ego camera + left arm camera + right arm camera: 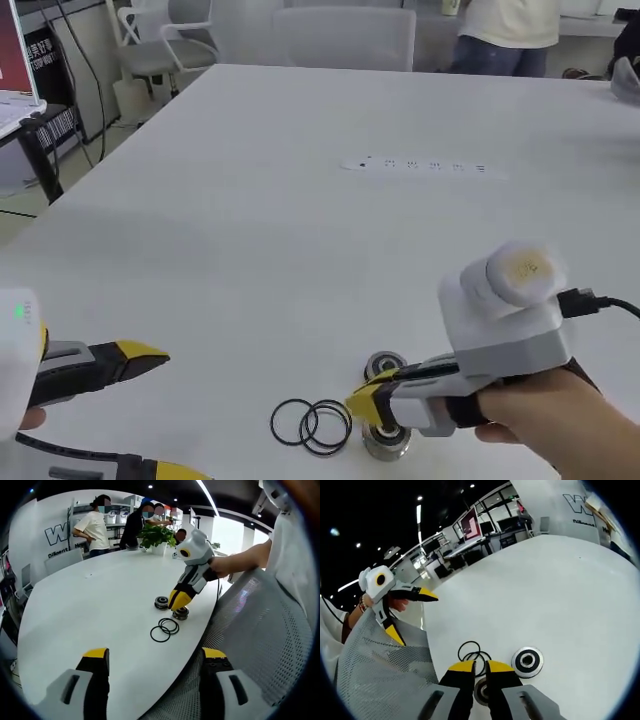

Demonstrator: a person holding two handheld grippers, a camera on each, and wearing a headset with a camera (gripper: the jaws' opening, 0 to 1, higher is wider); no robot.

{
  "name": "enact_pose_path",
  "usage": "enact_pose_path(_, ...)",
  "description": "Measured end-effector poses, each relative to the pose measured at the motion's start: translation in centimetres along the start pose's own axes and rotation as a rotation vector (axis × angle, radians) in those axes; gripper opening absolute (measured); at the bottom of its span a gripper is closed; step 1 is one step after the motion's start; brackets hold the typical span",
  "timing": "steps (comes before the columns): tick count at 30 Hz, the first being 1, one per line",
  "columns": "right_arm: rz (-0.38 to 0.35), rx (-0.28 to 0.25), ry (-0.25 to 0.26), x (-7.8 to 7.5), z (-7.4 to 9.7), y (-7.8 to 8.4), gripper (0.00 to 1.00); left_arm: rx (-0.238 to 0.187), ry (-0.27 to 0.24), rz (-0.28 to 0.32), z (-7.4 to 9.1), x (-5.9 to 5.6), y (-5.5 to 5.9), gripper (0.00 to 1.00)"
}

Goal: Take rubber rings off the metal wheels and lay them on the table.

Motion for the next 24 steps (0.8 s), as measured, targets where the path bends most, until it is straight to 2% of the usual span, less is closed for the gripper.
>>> enact_pose_path(3,-0.002,-0.033,0.000,-0.2,0.5,-0.4,0.06,0.002,0.001,0.000,0.0,0.0,0.0,0.71)
enact_pose_path(24,-0.099,-0.174,0.053,-2.6,3.1,-1.7,0.08,0.010,0.003,0.000,-0.1,0.0,0.1,0.71)
Point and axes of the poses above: the centre of the closed fingertips' face, and the gripper's own axes: z roughly backward along the fingers, x roughly to its left, y roughly out of its underside, the point moved 8 cm from there along z, roughly backward along the fingers, and after that the axes turned 4 degrees about y, right-handed, at the moved point
